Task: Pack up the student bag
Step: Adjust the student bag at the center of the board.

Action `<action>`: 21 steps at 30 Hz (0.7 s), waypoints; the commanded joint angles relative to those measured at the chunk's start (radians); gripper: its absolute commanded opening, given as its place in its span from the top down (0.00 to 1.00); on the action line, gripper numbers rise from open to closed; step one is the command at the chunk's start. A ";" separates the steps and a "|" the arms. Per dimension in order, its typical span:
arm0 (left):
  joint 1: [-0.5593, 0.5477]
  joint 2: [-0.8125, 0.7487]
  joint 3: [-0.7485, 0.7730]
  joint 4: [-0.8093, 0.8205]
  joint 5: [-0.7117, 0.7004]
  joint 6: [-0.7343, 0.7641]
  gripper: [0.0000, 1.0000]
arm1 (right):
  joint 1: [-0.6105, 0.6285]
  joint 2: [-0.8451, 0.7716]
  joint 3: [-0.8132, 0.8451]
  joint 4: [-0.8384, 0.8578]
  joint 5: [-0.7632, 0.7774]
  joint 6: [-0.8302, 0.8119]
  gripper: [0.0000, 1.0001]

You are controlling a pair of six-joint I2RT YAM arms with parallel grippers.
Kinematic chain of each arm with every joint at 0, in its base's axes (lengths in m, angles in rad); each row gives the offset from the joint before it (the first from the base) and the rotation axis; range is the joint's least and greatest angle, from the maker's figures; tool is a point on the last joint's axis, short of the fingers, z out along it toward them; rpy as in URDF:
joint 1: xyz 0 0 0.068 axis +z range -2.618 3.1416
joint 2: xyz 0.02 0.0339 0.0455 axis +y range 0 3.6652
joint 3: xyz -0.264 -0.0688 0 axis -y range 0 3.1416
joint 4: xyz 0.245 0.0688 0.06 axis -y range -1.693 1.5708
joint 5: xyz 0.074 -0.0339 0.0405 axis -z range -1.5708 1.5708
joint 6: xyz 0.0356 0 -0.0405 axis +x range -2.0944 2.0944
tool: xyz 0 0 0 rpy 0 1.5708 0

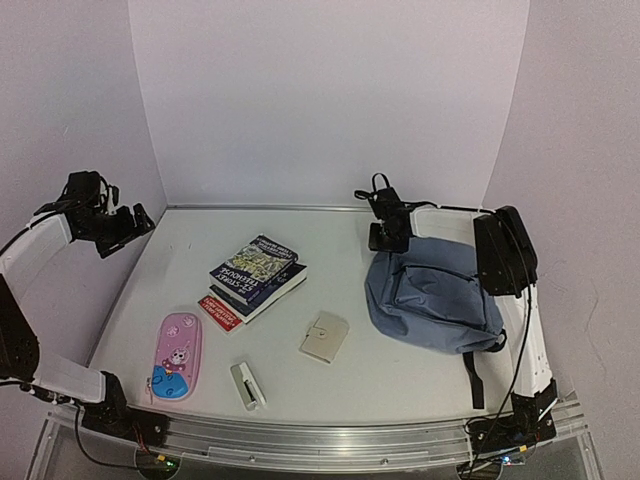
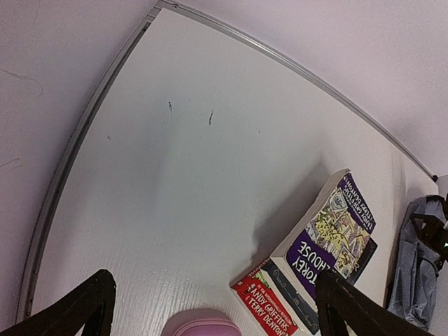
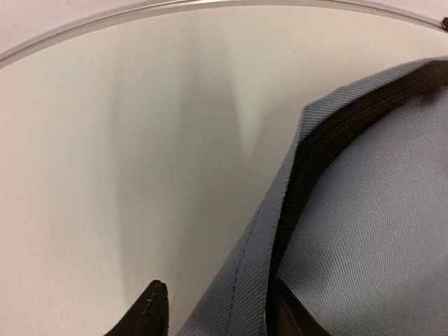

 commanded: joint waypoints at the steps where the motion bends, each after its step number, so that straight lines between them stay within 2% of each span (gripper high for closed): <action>1: -0.002 0.013 0.025 0.000 -0.006 -0.002 0.00 | 0.002 0.029 0.026 0.016 -0.019 -0.012 0.72; 4: -0.003 0.020 0.026 -0.003 -0.005 -0.002 0.00 | 0.010 -0.022 -0.022 0.065 -0.054 -0.032 0.98; 5: -0.003 0.022 0.028 -0.005 -0.004 -0.002 0.00 | 0.017 -0.045 -0.044 0.097 -0.078 -0.064 0.99; 13: -0.003 0.014 0.026 -0.003 -0.007 0.000 0.00 | 0.154 -0.209 -0.176 0.167 -0.242 -0.376 1.00; 15: -0.003 0.006 0.021 0.003 -0.004 -0.002 0.00 | 0.186 -0.252 -0.237 0.167 -0.280 -0.395 1.00; 21: -0.003 -0.006 0.007 0.024 0.025 -0.002 0.00 | 0.314 -0.470 -0.501 0.157 -0.256 -0.366 1.00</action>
